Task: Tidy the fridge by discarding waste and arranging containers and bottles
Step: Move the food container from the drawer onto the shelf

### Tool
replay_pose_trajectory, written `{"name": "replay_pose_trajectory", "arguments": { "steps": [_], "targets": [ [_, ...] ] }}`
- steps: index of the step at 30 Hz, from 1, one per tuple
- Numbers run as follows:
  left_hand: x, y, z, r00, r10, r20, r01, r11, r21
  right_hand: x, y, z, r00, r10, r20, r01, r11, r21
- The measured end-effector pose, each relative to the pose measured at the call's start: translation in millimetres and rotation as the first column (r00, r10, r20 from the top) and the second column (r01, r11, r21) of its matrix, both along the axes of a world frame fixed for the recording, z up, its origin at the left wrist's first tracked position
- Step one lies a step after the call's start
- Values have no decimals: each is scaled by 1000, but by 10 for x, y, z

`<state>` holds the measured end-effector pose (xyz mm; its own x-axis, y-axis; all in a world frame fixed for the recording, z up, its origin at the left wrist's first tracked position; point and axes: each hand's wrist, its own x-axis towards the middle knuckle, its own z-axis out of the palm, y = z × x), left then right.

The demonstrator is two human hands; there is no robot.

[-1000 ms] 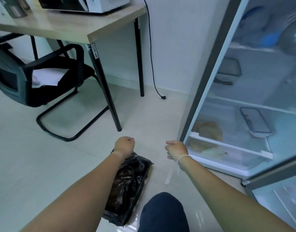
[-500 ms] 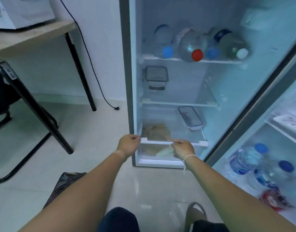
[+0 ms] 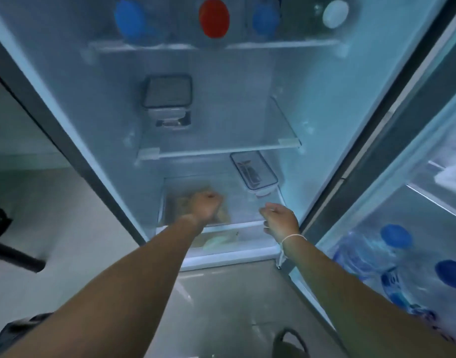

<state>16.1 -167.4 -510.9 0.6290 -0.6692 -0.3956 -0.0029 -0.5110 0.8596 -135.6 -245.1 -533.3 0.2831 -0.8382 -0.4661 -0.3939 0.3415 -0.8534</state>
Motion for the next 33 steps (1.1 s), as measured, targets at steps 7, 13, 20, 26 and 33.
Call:
{"name": "replay_pose_trajectory", "arguments": {
  "steps": [7,13,20,26,33],
  "targets": [
    [81,-701,-424,998,-32,-51,33,999,8,199,-545,-291,997,-64,31,66,997,-49],
    [140,-1033,-652,993,43,-114,-39,999,37,257,-819,-486,993,-102,57,105,993,-46],
    [192,-1322,-799,981,69,-181,-60,997,52,405,-1135,-632,985,-159,73,158,987,11],
    [119,-1452,-883,971,53,-231,-41,998,54,510,-1238,-708,979,-190,72,187,981,42],
    [123,-1375,-923,963,83,-256,-69,996,63,430,-1151,-770,946,-297,134,271,945,183]
  ]
}}
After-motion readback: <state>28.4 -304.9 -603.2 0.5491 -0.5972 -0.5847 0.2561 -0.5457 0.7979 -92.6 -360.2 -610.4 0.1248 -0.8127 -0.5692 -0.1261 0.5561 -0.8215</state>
